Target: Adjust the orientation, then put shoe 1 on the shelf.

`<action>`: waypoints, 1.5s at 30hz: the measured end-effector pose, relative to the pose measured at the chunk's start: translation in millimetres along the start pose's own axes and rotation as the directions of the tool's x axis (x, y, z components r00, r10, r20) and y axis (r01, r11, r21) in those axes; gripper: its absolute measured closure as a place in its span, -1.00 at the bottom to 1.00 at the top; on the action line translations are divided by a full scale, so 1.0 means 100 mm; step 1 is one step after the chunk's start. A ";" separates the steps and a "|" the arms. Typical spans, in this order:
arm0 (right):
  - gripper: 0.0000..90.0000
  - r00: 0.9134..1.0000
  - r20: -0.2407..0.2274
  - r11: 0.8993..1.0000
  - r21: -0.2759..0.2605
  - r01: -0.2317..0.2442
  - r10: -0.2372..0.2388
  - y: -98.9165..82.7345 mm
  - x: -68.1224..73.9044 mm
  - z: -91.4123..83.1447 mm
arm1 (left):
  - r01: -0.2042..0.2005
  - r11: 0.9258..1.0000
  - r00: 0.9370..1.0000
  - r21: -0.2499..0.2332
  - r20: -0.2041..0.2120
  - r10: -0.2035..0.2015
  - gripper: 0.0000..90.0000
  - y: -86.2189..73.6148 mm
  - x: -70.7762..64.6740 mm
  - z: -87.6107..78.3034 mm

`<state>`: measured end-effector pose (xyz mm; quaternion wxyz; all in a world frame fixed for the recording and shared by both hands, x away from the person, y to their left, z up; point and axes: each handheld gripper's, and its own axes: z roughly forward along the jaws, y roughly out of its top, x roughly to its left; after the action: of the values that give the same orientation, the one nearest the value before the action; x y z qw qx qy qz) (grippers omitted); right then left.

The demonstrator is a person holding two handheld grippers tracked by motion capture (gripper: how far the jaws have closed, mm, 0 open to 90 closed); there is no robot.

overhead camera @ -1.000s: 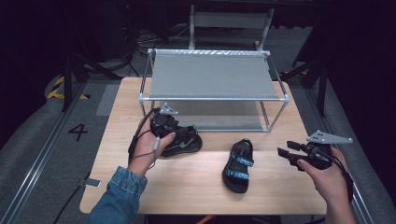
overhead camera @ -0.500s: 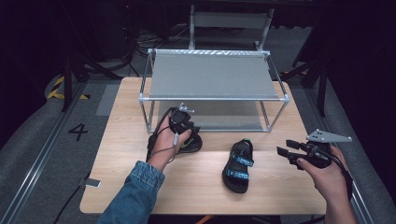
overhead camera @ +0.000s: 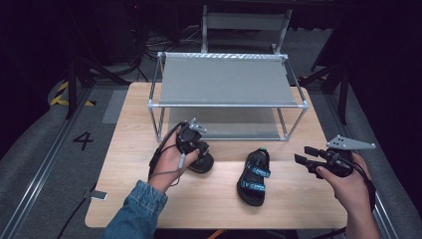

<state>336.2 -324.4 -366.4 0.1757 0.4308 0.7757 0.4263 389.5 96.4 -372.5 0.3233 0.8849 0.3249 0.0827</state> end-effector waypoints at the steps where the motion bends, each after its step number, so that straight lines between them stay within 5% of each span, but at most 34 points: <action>1: 0.06 1.000 -0.007 1.000 0.000 0.008 -0.008 0.03 0.01 0.03 | 0.003 1.000 1.000 -0.001 0.004 -0.003 0.88 -0.06 -0.03 -0.05; 12: 0.05 0.999 -0.032 1.000 -0.005 0.024 -0.025 0.15 0.03 0.14 | -0.011 0.997 1.000 0.076 -0.016 0.012 0.88 -0.47 -0.16 -0.42; 19: 0.04 0.999 -0.035 1.000 -0.001 0.020 -0.020 0.17 0.03 0.17 | -0.002 0.990 1.000 0.143 -0.017 0.004 0.88 -0.59 -0.15 -0.49; 22: 0.04 0.999 -0.034 1.000 0.000 0.017 -0.017 0.16 0.02 0.17 | -0.008 0.985 1.000 0.174 0.023 0.004 0.88 -0.61 -0.15 -0.45; 26: 0.04 0.999 -0.031 1.000 0.003 0.016 -0.016 0.15 0.02 0.17 | -0.005 0.989 1.000 0.151 0.031 0.001 0.81 -0.61 -0.15 -0.43; 28: 0.03 0.999 -0.032 1.000 0.002 0.014 -0.014 0.14 0.02 0.16 | 0.001 0.992 1.000 0.126 0.008 -0.002 0.32 -0.59 -0.13 -0.43; 29: 0.03 0.999 -0.029 1.000 0.002 0.013 -0.013 0.13 0.01 0.15 | -0.023 0.994 0.999 0.103 -0.047 0.028 0.19 -0.56 -0.10 -0.44; 30: 0.03 0.999 -0.029 1.000 0.002 0.013 -0.013 0.13 0.01 0.15 | -0.023 0.994 0.999 0.103 -0.047 0.028 0.12 -0.56 -0.10 -0.44; 36: 0.03 1.000 -0.015 1.000 -0.003 0.000 0.000 0.08 -0.01 0.09 | 0.007 1.000 0.991 -0.004 -0.131 -0.008 -0.21 -0.49 0.01 -0.43; 40: 0.03 1.000 -0.005 1.000 0.003 -0.008 0.008 0.03 -0.02 0.05 | 0.006 1.000 0.978 0.004 -0.206 -0.005 -0.31 -0.48 0.15 -0.36; 45: 0.03 1.000 0.007 1.000 -0.004 -0.016 0.016 0.01 -0.04 -0.01 | 0.016 1.000 0.980 0.022 -0.201 -0.011 -0.36 -0.51 0.23 -0.28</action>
<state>338.5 -328.0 -365.3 0.1759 0.4382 0.7708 0.4278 370.6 154.9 -384.1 0.2791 0.8736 0.3627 0.1656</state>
